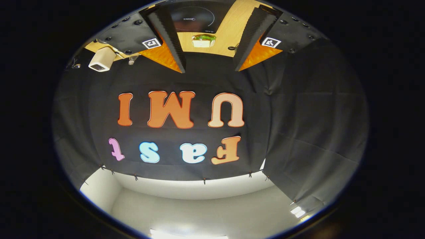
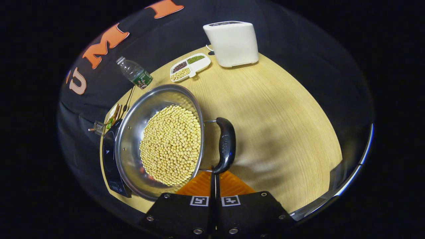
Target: First push the handle of the pot to place it horizontally, then grasp the pot with both hands and set it on the induction cooktop.
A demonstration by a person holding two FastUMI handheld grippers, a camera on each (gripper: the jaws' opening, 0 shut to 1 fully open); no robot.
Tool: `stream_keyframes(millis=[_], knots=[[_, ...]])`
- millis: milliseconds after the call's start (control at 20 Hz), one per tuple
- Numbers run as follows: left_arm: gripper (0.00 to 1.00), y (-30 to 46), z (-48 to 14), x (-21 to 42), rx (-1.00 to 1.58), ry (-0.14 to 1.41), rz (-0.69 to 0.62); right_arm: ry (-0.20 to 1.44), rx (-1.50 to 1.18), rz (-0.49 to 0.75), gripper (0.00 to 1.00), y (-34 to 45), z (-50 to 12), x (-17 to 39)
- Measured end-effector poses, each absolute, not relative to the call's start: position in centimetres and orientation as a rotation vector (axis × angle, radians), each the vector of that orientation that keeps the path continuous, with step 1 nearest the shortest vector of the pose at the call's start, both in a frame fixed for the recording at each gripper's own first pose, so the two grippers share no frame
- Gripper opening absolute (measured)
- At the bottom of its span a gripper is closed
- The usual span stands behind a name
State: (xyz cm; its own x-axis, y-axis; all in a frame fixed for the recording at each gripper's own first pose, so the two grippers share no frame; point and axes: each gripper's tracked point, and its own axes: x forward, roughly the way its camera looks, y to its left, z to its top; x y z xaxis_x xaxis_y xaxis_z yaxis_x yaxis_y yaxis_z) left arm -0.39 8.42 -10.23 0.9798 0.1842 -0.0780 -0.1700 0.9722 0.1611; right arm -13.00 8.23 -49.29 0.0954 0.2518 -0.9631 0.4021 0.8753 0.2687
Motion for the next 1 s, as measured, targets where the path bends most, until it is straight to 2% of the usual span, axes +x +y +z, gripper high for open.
stream_keyframes(millis=[550,800,900,950,1000], knots=[[0.96,4.7,-13.9,1.6,0.199,0.158,0.085,1.47,0.493,-0.147,0.0,6.8,-50.6,-9.8],[0.96,3.5,-17.8,2.4,0.225,0.237,0.055,1.451,0.439,-0.162,0.0,6.4,-51.2,-8.6],[0.96,2.6,-19.5,2.8,0.227,0.273,0.036,1.434,0.428,-0.169,0.0,6.0,-51.7,-8.0],[0.92,2.1,-20.5,2.8,0.223,0.29,0.025,1.425,0.426,-0.171,0.0,5.9,-51.8,-7.6],[0.96,1.5,-21.5,3.0,0.219,0.311,0.012,1.415,0.426,-0.173,0.0,5.5,-51.9,-7.2]])
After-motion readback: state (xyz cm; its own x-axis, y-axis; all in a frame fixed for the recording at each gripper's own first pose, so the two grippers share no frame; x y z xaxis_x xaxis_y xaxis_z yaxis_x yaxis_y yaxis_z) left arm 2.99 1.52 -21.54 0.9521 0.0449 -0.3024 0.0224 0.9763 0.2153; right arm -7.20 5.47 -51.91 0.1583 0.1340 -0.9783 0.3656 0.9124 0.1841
